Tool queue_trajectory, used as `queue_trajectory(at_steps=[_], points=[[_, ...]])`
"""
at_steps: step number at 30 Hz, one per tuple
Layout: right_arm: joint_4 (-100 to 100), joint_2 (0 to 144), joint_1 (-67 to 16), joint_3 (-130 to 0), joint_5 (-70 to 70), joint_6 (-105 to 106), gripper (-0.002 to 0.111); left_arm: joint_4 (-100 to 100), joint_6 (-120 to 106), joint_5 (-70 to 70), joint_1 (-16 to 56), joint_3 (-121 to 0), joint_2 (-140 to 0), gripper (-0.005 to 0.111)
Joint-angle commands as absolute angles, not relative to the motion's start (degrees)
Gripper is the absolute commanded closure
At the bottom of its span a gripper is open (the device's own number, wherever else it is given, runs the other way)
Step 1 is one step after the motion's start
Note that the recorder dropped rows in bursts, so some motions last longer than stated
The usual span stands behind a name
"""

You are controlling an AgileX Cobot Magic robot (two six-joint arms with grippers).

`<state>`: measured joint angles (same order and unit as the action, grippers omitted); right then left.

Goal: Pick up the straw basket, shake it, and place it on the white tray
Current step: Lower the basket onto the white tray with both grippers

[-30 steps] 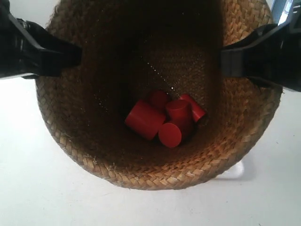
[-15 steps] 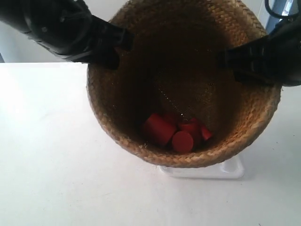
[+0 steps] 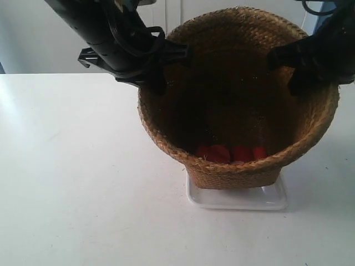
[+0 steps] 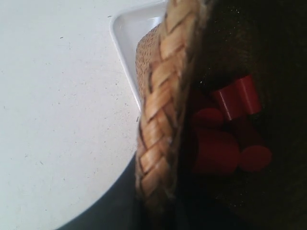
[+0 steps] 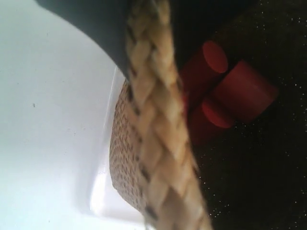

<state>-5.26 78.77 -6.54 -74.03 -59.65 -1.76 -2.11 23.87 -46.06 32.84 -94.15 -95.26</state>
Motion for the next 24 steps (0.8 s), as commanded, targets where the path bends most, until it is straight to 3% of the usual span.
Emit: queue_trajectory(at_steps=[1,14,17,24], points=[[-6.6,79.5,-5.3,-74.9,-59.5,0.4,0.108,-1.8,24.0,-46.3,33.3,-95.4,-96.0,0.107],[-6.5,81.6,-5.2,-74.7,-60.1,2.5,0.106,-1.9,24.0,-45.7,33.3,-95.4,-98.4,0.107],[-6.5,82.2,-5.2,-74.7,-59.9,2.5,0.095,-1.9,24.0,-45.4,33.3,-95.4,-98.4,0.107],[-6.5,82.5,-5.2,-74.7,-58.0,2.3,0.049,-1.9,23.7,-44.5,33.3,-95.4,-98.4,0.102]])
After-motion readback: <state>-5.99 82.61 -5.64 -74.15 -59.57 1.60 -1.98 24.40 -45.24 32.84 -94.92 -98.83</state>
